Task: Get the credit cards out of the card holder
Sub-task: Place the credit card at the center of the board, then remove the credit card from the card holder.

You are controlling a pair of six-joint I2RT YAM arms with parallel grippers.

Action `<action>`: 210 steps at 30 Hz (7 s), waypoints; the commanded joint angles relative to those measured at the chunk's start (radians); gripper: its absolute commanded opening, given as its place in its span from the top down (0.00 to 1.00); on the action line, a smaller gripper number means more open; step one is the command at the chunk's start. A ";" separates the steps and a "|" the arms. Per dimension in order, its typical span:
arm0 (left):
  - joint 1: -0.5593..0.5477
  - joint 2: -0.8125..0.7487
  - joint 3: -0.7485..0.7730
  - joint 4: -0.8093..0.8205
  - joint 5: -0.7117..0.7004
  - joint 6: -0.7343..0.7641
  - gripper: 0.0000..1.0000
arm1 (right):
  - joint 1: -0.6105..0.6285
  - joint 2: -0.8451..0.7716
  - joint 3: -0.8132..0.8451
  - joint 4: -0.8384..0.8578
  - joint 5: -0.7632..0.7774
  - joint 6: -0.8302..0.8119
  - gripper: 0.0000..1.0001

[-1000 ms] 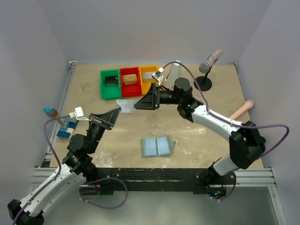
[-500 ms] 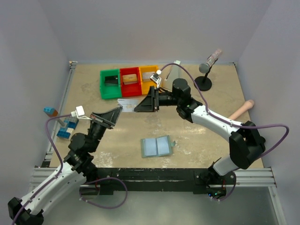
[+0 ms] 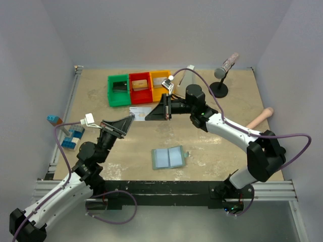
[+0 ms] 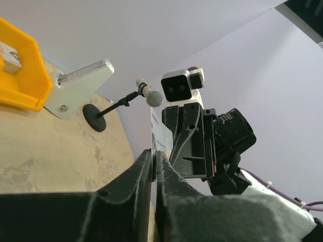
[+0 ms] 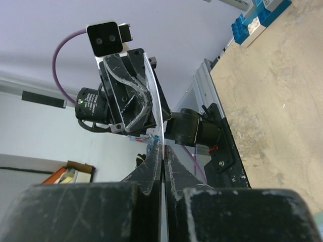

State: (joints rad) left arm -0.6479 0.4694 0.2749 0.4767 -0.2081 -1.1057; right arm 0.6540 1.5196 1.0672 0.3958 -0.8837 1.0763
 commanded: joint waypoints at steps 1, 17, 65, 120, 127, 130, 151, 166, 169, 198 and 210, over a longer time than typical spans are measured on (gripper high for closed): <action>0.005 -0.029 0.007 -0.038 -0.005 0.023 0.70 | -0.030 -0.030 0.016 -0.033 -0.026 -0.025 1.00; 0.019 -0.074 0.230 -0.682 -0.048 0.184 0.34 | -0.321 0.141 0.304 -1.063 0.317 -0.645 1.00; 0.019 -0.063 -0.009 -0.581 0.203 0.058 0.39 | -0.367 0.487 0.422 -1.172 0.318 -0.710 1.00; 0.019 -0.098 -0.031 -0.625 0.228 0.067 0.36 | -0.294 0.170 0.422 -1.310 0.601 -0.720 0.58; 0.017 -0.103 0.001 -0.711 0.213 0.132 0.33 | -0.136 -0.089 0.300 -1.283 0.733 -0.740 0.58; 0.019 -0.058 0.032 -0.774 0.213 0.162 0.32 | -0.022 -0.229 0.168 -1.214 0.827 -0.739 0.58; -0.239 0.172 0.006 -0.684 0.093 0.110 0.34 | 0.161 -0.297 -0.332 -0.910 0.962 -0.460 0.59; -0.239 0.291 0.047 -0.555 0.139 0.113 0.37 | 0.162 -0.297 -0.348 -0.885 0.931 -0.444 1.00; -0.239 0.354 0.087 -0.540 0.174 0.121 0.37 | 0.165 -0.325 -0.378 -0.864 0.908 -0.424 1.00; -0.240 0.650 0.073 -0.365 0.274 0.161 0.42 | 0.214 -0.326 -0.475 -0.759 0.887 -0.320 1.00; -0.240 0.724 0.083 -0.343 0.289 0.188 0.43 | 0.217 -0.299 -0.461 -0.747 0.861 -0.320 1.00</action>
State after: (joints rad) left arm -0.8806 1.1595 0.3534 0.0967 0.0692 -0.9493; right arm 0.8639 1.2167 0.5961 -0.3840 -0.0029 0.7425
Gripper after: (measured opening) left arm 0.577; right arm 0.037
